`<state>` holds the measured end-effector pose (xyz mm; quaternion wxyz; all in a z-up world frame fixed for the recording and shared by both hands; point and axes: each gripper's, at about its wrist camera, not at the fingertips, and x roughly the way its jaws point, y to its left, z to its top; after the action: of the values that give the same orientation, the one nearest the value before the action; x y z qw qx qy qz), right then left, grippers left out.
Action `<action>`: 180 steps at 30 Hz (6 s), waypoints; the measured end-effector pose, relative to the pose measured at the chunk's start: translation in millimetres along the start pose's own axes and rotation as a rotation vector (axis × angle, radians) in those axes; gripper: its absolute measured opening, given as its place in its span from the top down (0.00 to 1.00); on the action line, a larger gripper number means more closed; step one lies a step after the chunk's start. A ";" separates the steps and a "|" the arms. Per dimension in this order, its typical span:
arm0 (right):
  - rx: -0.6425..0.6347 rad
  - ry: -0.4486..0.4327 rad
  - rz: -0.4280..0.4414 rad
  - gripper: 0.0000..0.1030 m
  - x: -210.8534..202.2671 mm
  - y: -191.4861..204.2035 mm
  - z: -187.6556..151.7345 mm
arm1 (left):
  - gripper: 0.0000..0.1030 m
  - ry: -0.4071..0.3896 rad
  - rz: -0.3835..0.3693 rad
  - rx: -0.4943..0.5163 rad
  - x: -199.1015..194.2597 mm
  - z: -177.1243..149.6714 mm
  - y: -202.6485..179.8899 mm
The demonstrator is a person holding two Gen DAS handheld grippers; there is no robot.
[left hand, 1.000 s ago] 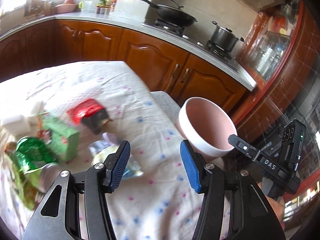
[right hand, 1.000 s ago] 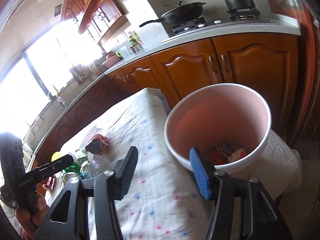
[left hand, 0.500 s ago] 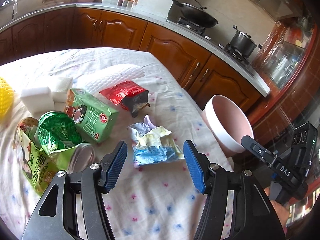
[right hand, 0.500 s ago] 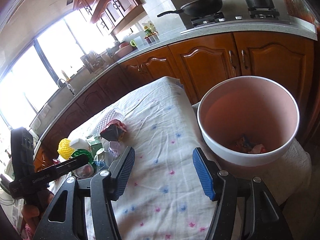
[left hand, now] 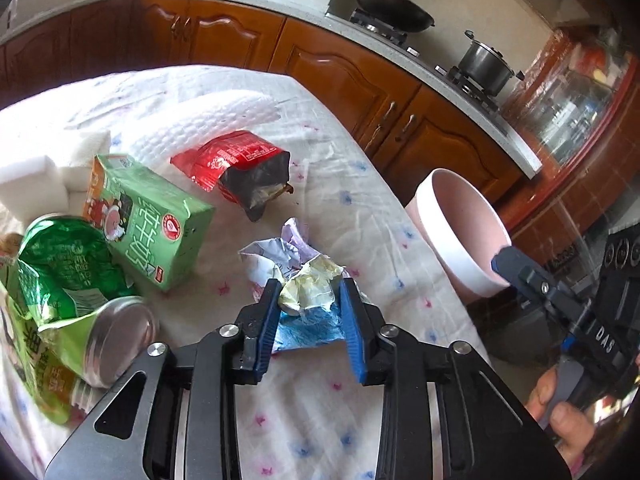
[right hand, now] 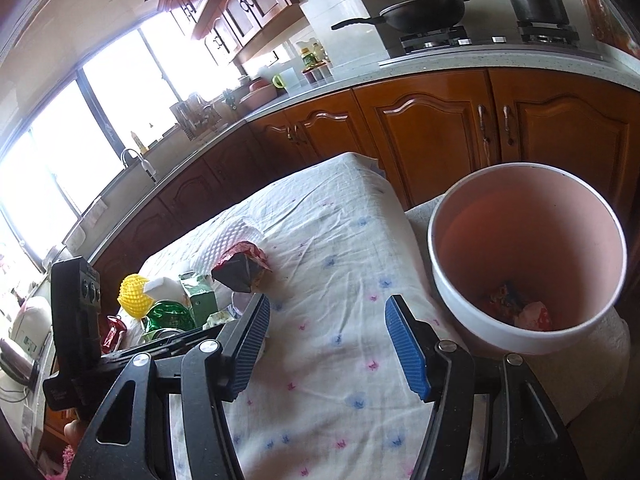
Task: Collect trash
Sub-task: 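Grasp the crumpled foil wrapper with the left gripper while the right gripper grasps the red-black snack bag, then carry the foil wrapper and the red-black bag over the pink bucket, then open the left gripper over the bucket while the right gripper releases its bag, then grasp the white foam block with the left gripper while the right gripper grasps the white mesh net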
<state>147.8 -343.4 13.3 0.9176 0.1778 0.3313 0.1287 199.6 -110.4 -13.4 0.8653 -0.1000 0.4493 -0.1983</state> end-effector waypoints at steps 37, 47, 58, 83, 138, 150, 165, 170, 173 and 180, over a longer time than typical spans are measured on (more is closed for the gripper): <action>-0.190 0.126 0.047 0.99 85.6 62.1 14.7 | 0.76 -0.175 -0.006 -0.045 -85.7 4.6 49.2; -0.130 0.052 0.002 0.99 22.9 32.4 4.2 | 0.76 -0.178 -0.048 0.006 -86.1 3.1 23.5; -0.063 0.000 -0.049 0.99 -15.3 -4.4 2.8 | 0.76 -0.148 -0.064 0.075 -71.6 3.5 -13.9; 0.033 -0.085 -0.150 0.99 -69.9 -69.8 10.4 | 0.76 -0.109 -0.117 0.225 -35.6 24.6 -94.2; 0.091 0.088 -0.304 0.91 -42.5 -163.6 42.9 | 0.71 0.145 -0.132 0.340 116.8 66.3 -207.4; 0.154 0.013 -0.245 0.49 -57.4 -163.0 35.1 | 0.41 0.108 -0.132 0.301 99.4 62.7 -193.5; 0.122 -0.051 -0.100 0.29 -51.0 -95.8 24.8 | 0.41 -0.022 -0.065 0.131 16.1 40.1 -97.2; 0.086 -0.033 -0.048 0.28 -35.9 -64.0 24.2 | 0.41 -0.065 -0.040 0.080 -14.9 35.1 -61.1; 0.065 -0.023 -0.021 0.28 -26.3 -46.4 24.2 | 0.41 -0.091 -0.026 0.051 -31.5 34.3 -43.3; 0.003 0.010 0.035 0.28 -3.6 -4.3 22.1 | 0.41 -0.147 0.027 0.000 -67.7 28.9 1.5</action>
<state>160.0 -353.9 29.3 0.9133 0.1843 0.3330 0.1451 188.5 -79.9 52.7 0.8986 -0.1084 0.3859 -0.1785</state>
